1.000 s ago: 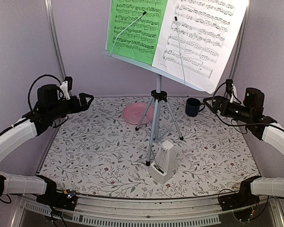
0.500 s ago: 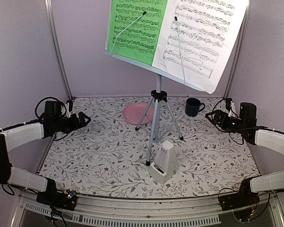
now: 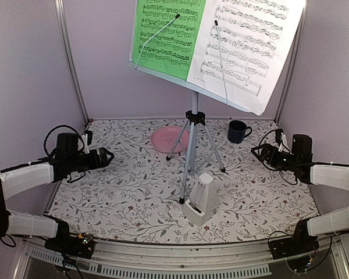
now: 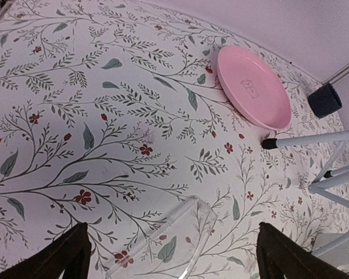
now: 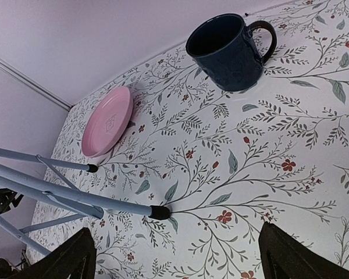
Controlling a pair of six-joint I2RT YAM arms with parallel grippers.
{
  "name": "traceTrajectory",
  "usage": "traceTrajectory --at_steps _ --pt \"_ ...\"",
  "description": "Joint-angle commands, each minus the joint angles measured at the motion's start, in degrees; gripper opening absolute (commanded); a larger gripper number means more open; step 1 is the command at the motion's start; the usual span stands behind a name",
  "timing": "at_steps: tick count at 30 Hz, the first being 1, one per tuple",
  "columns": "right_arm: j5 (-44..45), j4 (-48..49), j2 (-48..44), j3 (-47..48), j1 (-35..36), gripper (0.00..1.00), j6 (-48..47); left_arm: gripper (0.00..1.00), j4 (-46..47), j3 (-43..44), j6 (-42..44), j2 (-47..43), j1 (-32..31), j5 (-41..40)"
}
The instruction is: Set up the instrument practice props
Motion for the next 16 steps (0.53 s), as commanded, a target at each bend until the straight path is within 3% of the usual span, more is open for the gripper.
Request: traceTrajectory --at_steps 1,16 --pt "-0.7 2.7 -0.8 -1.2 -0.2 0.99 -1.4 0.99 1.8 -0.1 1.8 -0.8 -3.1 -4.5" --pt "-0.1 2.8 -2.0 -1.5 -0.2 0.99 -1.3 0.99 0.1 2.2 2.8 -0.3 -6.7 -9.4"
